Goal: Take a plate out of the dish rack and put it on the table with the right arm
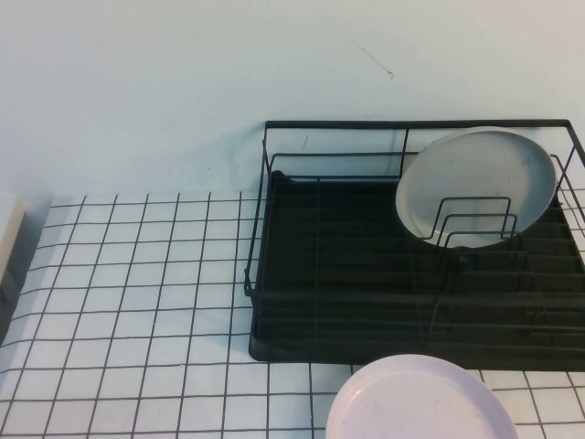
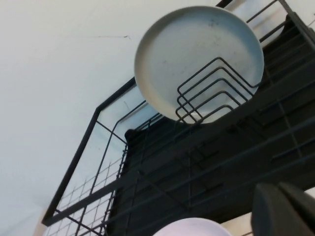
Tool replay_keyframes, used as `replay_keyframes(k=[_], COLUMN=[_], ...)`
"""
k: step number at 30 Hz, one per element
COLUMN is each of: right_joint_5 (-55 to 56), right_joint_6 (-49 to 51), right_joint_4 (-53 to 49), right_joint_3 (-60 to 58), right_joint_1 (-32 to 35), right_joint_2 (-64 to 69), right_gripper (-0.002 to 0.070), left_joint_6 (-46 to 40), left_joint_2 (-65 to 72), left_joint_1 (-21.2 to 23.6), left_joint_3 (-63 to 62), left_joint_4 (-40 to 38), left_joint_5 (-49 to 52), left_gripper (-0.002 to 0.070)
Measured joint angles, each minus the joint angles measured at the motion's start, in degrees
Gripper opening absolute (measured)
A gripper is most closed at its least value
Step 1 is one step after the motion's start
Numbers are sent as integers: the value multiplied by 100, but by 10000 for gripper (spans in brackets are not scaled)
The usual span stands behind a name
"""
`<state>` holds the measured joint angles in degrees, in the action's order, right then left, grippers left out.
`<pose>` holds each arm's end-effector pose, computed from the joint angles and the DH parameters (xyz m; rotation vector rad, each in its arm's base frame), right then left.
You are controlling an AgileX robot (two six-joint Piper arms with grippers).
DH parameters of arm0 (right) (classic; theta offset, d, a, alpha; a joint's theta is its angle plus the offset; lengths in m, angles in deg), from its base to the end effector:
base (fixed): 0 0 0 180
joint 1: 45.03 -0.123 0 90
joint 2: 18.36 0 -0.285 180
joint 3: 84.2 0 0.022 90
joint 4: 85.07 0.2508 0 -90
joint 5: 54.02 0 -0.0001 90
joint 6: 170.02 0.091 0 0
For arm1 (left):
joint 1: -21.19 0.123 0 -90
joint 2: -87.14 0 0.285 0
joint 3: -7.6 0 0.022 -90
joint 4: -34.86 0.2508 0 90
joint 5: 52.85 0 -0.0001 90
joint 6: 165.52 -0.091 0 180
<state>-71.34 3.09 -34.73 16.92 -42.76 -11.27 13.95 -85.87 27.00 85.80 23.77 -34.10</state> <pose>0.0544 0.0188 0.1865 0.4917 1.6747 0.7112 0.0537 -0.0002 0.1792 -0.2049 1.7976 -0.1078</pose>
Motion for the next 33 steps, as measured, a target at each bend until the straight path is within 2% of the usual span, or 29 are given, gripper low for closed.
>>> replay_keyframes(k=[4,11,14,18,22,25,27,31,33], right_joint_5=[-252,-1581,-2171,-2666,-3100,-3328,-3345,-2827,-2428], right_joint_6=[-387,-1495,-1957,-3213,-4998,-6381,-6982,-7510,-7603], right_joint_4=[0,513,735,690,14,-384,-474,-524,-538], right_joint_3=[0,58,531,1756,2875,3575,3922,4426,4705], right_joint_1=[0,0,0,0,0,0,0,0,0], right_joint_2=[0,14,296,1091,2187,3001,3566,4642,5225], right_gripper=[-2,-2,-2,-2,8,88,191,406,470], left_joint_6=[0,0,0,0,0,0,0,0,0], left_joint_2=[0,0,0,0,0,0,0,0,0], left_joint_1=[0,0,0,0,0,0,0,0,0], left_joint_3=[0,0,0,0,0,0,0,0,0], left_joint_4=[0,0,0,0,0,0,0,0,0], left_joint_5=[0,0,0,0,0,0,0,0,0], left_gripper=[-3,-3,-3,-3,-3,-3,-3,-3,-3])
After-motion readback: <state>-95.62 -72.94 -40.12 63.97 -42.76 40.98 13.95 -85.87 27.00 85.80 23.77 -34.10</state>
